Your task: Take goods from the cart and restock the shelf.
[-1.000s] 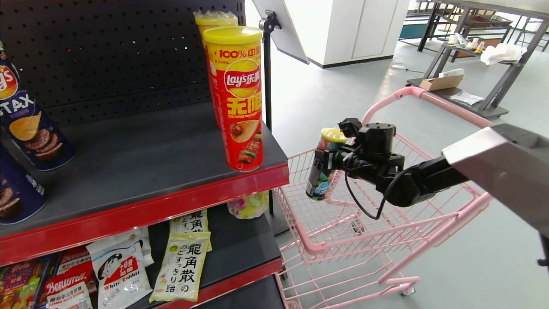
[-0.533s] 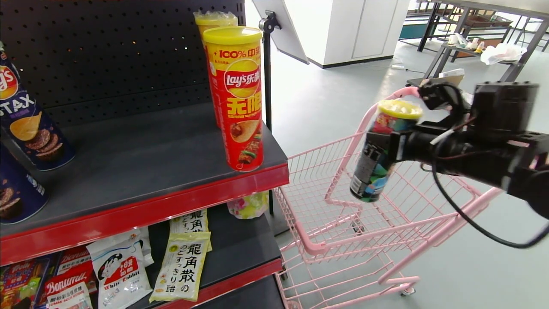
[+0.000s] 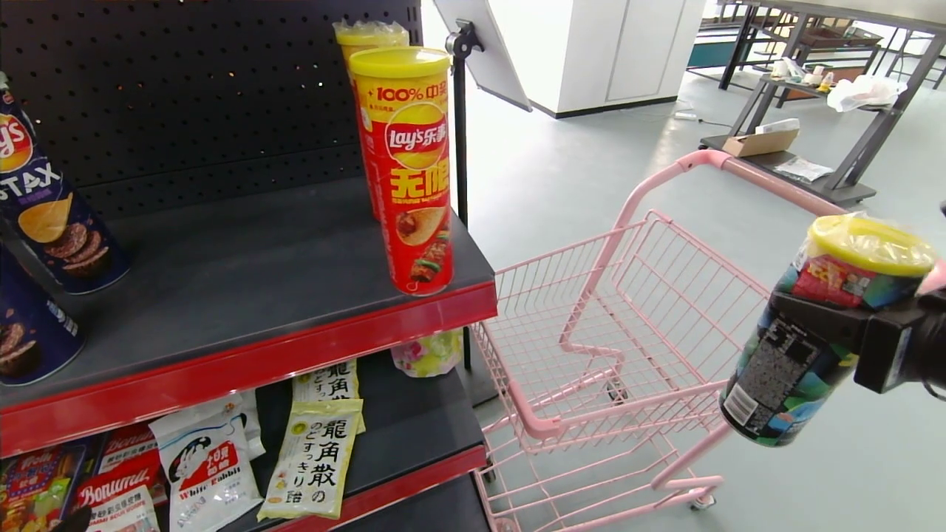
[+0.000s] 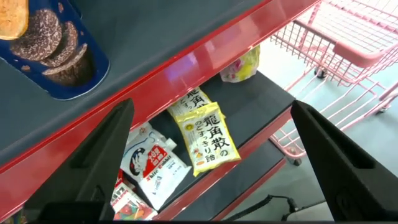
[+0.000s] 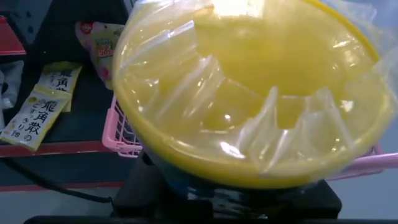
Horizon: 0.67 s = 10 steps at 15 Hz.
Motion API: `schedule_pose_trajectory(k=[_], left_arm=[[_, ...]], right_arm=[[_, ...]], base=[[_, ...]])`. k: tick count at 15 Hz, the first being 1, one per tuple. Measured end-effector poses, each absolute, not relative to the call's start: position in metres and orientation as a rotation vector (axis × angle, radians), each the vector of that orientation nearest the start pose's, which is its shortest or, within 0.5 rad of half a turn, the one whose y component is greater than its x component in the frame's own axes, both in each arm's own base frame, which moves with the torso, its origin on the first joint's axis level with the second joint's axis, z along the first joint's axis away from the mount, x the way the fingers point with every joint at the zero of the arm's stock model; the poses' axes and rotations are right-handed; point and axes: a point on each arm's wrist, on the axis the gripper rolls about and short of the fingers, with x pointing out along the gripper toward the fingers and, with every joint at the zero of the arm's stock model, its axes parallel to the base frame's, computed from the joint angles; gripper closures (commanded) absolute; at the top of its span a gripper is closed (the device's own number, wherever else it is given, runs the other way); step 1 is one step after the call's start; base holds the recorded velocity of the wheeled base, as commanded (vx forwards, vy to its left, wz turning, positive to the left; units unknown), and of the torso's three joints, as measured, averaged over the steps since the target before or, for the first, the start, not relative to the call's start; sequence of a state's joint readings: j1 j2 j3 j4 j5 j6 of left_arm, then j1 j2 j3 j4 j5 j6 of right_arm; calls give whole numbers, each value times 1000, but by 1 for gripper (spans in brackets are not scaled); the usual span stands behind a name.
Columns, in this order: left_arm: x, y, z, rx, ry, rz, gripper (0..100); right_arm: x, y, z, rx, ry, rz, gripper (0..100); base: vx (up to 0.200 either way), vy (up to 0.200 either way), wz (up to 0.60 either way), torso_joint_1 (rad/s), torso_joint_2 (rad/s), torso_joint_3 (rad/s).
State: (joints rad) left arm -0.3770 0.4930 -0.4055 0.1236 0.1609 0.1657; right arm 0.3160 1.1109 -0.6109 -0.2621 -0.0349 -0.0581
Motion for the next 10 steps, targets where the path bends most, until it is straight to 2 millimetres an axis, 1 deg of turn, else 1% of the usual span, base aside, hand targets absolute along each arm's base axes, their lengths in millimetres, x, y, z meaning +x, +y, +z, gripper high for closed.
schedule_pose_trajectory(k=[5,10], left_arm=[[16,-2,181,224,184,-222,0],[15,-2,180,225,182,-204,0]], right_arm=[[139,44,230,-113,197,281,100],[131,42,223,-127,204,282,100]], base=[[-200,0,0,1,4,5],[-200,0,0,-1,4,2]])
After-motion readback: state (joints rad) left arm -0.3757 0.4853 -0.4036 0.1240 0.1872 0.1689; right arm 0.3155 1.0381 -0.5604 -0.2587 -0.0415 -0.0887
